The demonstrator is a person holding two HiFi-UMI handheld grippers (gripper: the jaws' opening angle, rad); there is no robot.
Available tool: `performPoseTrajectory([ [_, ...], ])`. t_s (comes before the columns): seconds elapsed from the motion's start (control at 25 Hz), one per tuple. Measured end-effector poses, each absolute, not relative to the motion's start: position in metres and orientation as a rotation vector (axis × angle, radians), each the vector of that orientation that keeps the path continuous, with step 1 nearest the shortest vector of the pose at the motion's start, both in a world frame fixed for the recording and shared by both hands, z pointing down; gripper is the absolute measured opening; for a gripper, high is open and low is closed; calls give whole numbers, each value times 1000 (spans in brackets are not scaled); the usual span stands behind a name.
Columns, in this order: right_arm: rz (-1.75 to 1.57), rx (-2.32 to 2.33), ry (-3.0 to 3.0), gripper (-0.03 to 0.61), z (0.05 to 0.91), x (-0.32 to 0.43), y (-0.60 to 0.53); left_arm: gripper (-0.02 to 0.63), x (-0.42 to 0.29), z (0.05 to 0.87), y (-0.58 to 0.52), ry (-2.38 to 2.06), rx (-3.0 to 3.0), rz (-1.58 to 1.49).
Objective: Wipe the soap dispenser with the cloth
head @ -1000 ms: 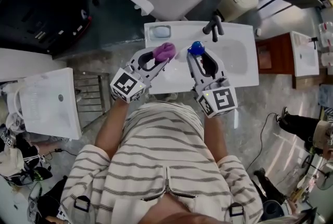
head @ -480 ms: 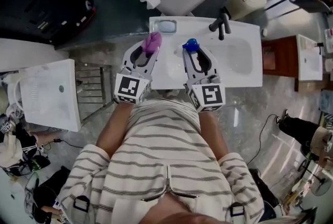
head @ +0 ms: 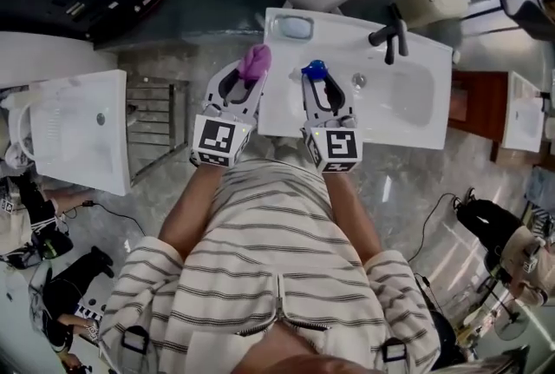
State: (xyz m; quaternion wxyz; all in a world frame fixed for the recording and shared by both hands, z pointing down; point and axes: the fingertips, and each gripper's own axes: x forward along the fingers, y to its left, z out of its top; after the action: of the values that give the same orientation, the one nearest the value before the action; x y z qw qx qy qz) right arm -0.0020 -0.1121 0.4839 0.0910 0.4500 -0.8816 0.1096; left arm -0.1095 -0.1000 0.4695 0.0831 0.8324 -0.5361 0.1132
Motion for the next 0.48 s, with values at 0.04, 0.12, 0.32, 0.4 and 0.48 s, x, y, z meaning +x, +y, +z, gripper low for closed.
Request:
performPoseTrajectory([
  [0.04, 344, 1331, -2612, 133, 491, -5, -112, 129, -113, 472, -99, -1605, 2476, 343],
  [0.12, 369, 1320, -2598, 133, 505, -12, -112, 129, -119, 477, -97, -1613, 2461, 348],
  [0.32, 390, 1286, -2573, 133, 535, -30, -109, 129, -131, 490, -90, -1617, 2422, 353],
  [0.4, 404, 1282, -2562, 133, 544, -35, -110, 129, -134, 494, -90, -1614, 2414, 354],
  [0.48, 410, 1275, -2557, 133, 552, -40, -112, 129, -136, 499, -90, -1610, 2409, 358],
])
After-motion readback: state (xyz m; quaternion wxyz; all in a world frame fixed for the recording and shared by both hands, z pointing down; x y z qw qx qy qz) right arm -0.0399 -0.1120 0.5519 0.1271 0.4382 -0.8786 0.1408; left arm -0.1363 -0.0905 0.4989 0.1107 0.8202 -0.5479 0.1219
